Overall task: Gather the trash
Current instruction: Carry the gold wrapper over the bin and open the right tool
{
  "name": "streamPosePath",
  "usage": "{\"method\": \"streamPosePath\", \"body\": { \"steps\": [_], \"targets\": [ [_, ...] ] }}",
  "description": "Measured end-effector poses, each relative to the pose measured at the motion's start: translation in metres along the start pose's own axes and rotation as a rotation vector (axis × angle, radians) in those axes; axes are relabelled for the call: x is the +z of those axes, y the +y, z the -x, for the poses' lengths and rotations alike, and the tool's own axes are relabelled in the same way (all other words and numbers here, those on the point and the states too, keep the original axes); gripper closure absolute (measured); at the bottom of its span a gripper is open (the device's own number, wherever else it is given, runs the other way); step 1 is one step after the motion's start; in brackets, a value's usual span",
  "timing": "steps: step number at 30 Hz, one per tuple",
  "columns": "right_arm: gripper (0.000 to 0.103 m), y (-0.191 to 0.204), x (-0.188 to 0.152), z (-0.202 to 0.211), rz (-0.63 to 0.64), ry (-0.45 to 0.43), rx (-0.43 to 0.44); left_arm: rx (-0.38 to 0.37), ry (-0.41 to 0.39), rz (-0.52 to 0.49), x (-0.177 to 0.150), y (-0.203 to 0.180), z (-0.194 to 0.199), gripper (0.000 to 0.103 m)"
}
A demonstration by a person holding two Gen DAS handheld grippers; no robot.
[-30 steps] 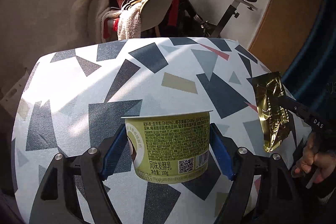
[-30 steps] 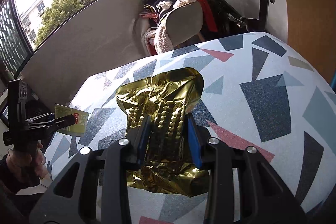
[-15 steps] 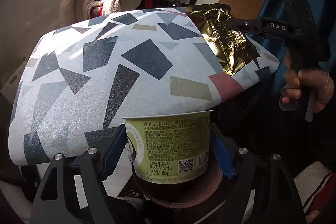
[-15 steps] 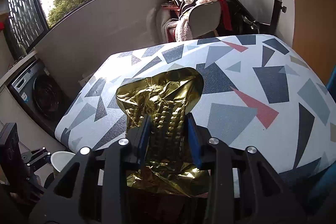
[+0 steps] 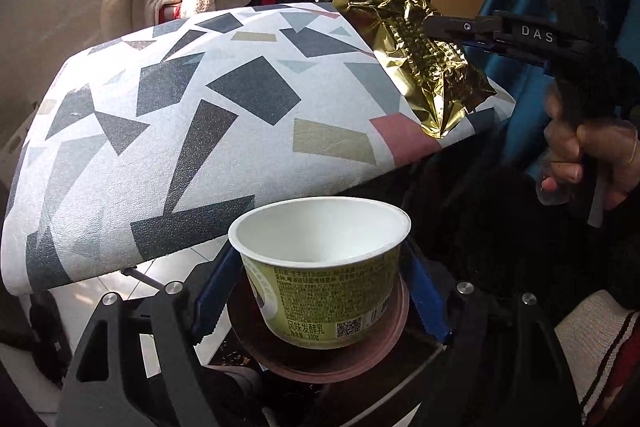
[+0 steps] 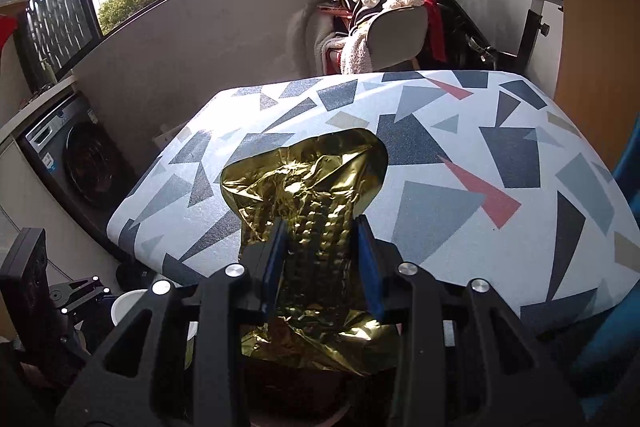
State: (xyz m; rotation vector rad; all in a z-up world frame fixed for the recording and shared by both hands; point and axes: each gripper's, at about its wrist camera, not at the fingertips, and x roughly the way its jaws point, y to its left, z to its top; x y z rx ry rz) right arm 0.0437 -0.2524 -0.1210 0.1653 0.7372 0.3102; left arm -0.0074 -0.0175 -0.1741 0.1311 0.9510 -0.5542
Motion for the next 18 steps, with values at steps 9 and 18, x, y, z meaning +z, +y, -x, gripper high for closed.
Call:
{"method": "streamPosePath", "body": {
  "steps": [9,18],
  "targets": [
    [0.066,0.003,-0.011,-0.006,0.012,0.037,0.002,0.030,-0.070,0.077,0.005,0.015,0.016,0.010],
    [0.065,0.012,-0.024,-0.016,0.016,0.075,0.023,0.167,-0.157,0.176,0.007,0.036,0.044,0.006]
  ]
}}
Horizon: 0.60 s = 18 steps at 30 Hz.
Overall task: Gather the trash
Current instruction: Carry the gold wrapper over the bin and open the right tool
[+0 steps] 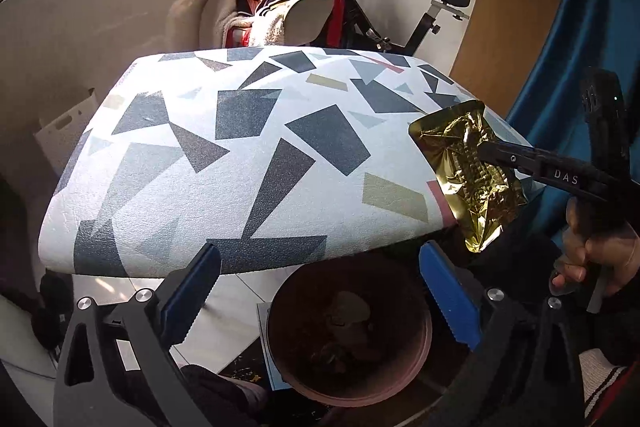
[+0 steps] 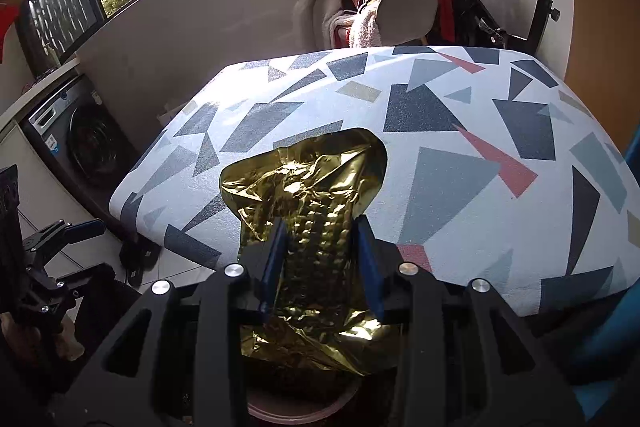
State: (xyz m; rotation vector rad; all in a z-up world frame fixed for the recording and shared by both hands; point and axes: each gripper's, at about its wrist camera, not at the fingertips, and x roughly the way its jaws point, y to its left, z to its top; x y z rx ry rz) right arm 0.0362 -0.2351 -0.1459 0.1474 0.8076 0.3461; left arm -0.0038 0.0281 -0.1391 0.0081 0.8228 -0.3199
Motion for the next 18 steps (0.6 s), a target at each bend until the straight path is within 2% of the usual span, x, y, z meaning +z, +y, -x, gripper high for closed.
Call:
{"method": "streamPosePath", "body": {
  "steps": [8,18],
  "targets": [
    [0.065,0.016,-0.018,-0.014,0.035,0.064,0.022,0.081,-0.022,0.060,0.002,0.018,0.010,0.006],
    [0.063,0.041,-0.046,-0.034,0.111,0.172,0.047,0.099,-0.010,0.107,0.000,0.028,0.013,0.006]
  ]
}}
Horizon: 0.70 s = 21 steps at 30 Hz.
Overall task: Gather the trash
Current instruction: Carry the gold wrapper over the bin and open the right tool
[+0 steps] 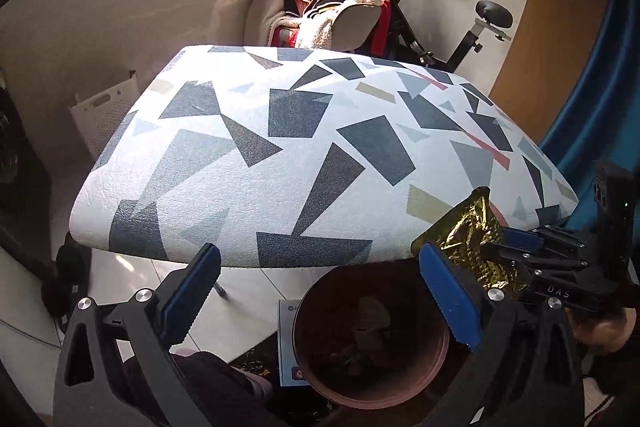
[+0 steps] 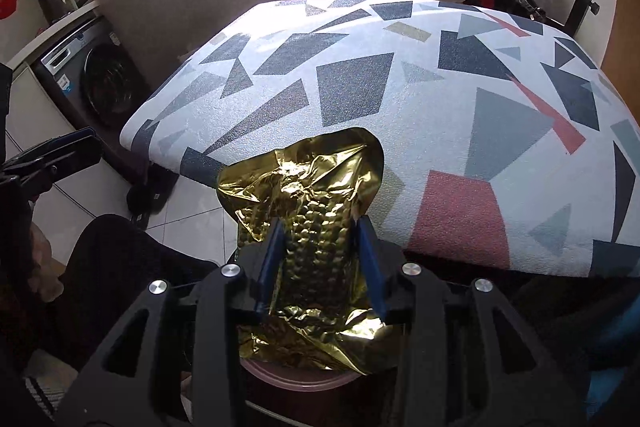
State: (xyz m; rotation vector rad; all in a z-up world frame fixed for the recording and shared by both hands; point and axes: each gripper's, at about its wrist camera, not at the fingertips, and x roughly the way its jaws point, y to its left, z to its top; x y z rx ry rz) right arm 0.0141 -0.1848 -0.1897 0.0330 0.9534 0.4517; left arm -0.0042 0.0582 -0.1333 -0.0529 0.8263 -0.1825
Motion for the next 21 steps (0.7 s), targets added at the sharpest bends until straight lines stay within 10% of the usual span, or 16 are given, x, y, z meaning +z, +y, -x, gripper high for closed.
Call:
{"method": "streamPosePath", "body": {
  "steps": [15,21],
  "targets": [
    [0.058,0.019,-0.013,-0.022,0.069,0.097,0.016,0.018,0.021,0.029,-0.003,0.004,-0.007,0.006],
    [0.019,0.019,-0.013,-0.024,0.069,0.102,-0.006,0.026,-0.003,0.004,-0.004,-0.001,-0.003,0.006]
  ]
}}
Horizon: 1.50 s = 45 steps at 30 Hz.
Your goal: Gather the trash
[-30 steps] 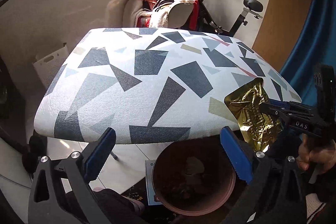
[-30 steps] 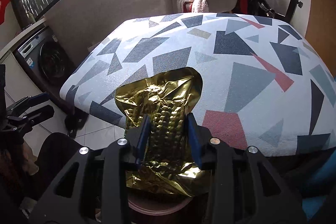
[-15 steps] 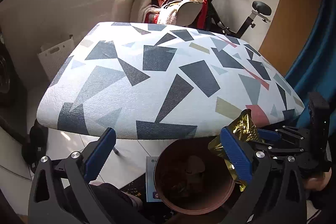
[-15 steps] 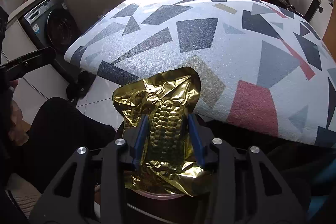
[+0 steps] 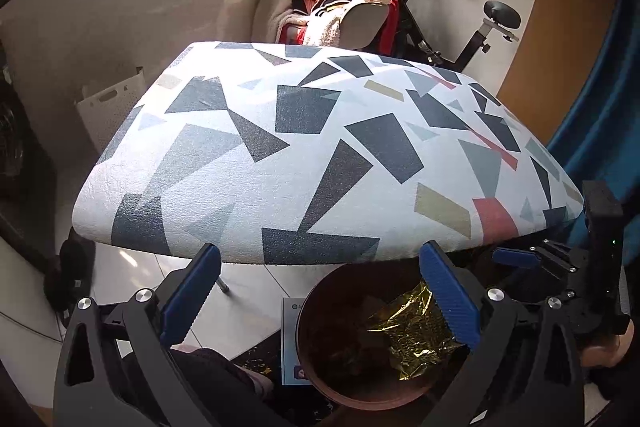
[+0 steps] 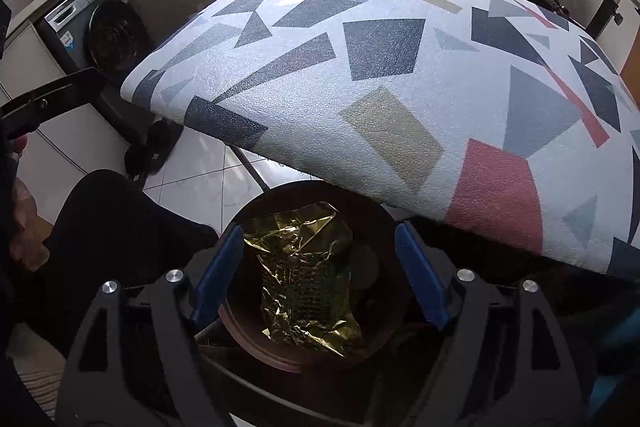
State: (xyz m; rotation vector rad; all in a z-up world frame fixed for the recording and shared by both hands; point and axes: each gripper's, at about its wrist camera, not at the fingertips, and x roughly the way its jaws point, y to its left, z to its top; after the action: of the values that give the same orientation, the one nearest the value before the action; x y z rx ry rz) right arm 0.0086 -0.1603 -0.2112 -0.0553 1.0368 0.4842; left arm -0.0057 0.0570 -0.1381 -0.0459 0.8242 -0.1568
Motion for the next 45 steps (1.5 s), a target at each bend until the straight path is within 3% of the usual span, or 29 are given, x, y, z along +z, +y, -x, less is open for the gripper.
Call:
{"method": "streamPosePath", "body": {
  "steps": [1,4,10,13,16,27,31,35,45],
  "targets": [
    [0.011,-0.001,0.000,0.000,-0.003,-0.002,-0.009,0.002,-0.006,-0.009,0.000,-0.002,0.001,0.006],
    [0.007,-0.004,0.002,0.002,-0.015,-0.009,-0.034,0.007,-0.016,-0.019,0.000,-0.005,0.003,0.006],
    [0.006,-0.013,0.004,0.004,-0.054,-0.012,-0.067,0.042,-0.026,0.020,0.005,0.000,0.006,0.006],
    [0.006,-0.016,0.014,0.012,-0.032,-0.033,-0.129,0.072,-0.077,0.030,0.014,0.001,0.016,0.006],
    [0.006,-0.021,0.033,0.039,-0.014,-0.121,-0.191,0.092,-0.126,0.017,0.030,-0.001,0.028,0.006],
    [0.006,-0.040,0.097,0.150,-0.016,-0.405,-0.267,0.141,-0.333,-0.116,0.098,-0.041,0.091,0.006],
    [0.006,-0.039,0.103,0.172,-0.003,-0.435,-0.292,0.110,-0.350,-0.132,0.103,-0.053,0.105,0.006],
    [0.006,-0.036,0.103,0.186,0.005,-0.453,-0.278,0.127,-0.367,-0.148,0.104,-0.060,0.113,0.006],
    [0.006,-0.030,0.101,0.206,0.007,-0.490,-0.291,0.077,-0.346,-0.143,0.113,-0.063,0.121,0.006]
  ]
}}
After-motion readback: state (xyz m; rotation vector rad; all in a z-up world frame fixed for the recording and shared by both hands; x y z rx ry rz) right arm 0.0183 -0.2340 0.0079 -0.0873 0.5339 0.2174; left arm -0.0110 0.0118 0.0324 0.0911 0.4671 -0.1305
